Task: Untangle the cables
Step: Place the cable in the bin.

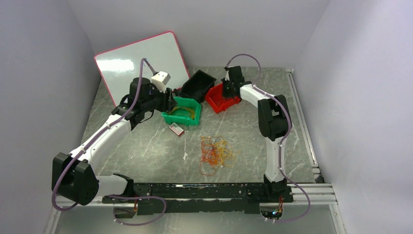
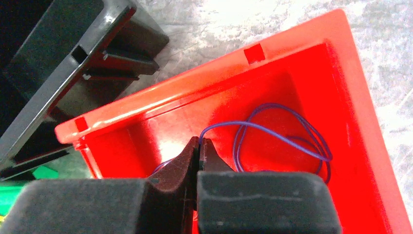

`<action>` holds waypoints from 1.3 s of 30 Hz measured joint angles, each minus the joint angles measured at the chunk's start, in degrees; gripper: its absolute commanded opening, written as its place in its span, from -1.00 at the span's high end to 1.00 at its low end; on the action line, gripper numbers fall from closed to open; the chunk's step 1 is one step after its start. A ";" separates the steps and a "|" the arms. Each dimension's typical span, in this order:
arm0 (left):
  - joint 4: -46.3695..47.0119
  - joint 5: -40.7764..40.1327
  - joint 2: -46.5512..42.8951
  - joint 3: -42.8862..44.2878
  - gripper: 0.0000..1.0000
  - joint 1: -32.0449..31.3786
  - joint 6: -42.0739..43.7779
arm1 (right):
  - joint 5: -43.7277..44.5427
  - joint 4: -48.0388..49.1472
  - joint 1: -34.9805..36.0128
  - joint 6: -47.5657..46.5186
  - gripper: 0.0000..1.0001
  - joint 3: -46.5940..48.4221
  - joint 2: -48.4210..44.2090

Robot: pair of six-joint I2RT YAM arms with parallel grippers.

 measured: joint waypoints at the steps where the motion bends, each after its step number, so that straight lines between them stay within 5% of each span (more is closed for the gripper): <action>1: 0.00 0.00 0.00 0.00 0.00 0.00 0.00 | 0.00 -0.39 0.00 -0.37 1.00 0.59 0.48; 12: -0.07 0.00 0.00 0.00 0.00 0.00 0.00 | 0.02 -4.81 0.00 -3.69 0.85 6.73 5.62; 24: -0.09 0.02 0.00 0.02 0.00 0.00 0.00 | -0.02 -6.93 0.00 -4.83 0.15 9.77 5.81; 39: -0.09 0.02 0.00 0.02 0.00 0.00 0.00 | 0.52 -8.85 0.00 -4.94 -0.05 11.61 4.02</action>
